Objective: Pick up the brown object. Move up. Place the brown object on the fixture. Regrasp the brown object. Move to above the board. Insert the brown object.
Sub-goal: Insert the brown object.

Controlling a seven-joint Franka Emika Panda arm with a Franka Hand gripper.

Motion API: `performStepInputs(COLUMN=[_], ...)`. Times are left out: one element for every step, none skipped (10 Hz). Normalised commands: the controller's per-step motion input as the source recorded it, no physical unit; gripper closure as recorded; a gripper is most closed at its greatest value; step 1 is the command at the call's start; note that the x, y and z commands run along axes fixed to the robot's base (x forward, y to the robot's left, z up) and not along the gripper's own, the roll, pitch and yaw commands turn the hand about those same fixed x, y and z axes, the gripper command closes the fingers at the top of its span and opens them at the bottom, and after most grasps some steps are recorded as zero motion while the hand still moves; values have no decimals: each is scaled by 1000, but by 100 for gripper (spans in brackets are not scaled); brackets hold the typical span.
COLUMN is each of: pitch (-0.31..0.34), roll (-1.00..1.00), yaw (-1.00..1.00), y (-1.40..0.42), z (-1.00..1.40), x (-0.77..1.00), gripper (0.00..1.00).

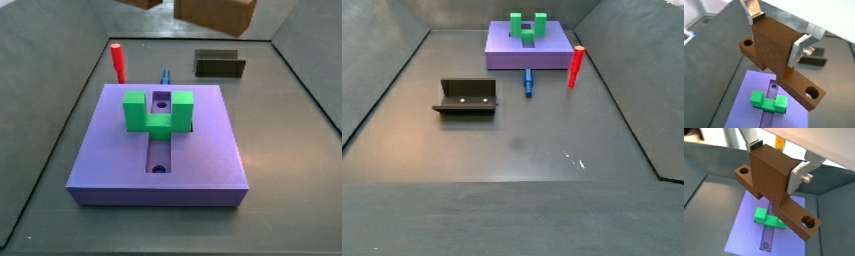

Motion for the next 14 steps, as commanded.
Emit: performStepInputs(pitch=[51, 47, 13, 3, 0, 0, 0, 4, 59, 70, 111, 121, 129, 49], roll=[-63, -110, -157, -194, -207, -219, -154, -100, -74, -94, -91, -107, -90, -57], yaw=[-797, -774, -797, -797, -791, -811, -823, -866, -829, -531, -431, -506, -506, -483], y=[-134, -117, -109, -83, -89, -74, -94, -57, -17, 0, 0, 14, 0, 23], z=[-74, 0, 0, 0, 0, 0, -71, -240, -283, -389, -520, -511, -457, -443], x=[189, 240, 211, 200, 171, 114, 120, 126, 171, 0, 6, 0, 0, -111], gripper=[100, 100, 100, 100, 100, 100, 100, 100, 100, 100, 100, 100, 100, 100])
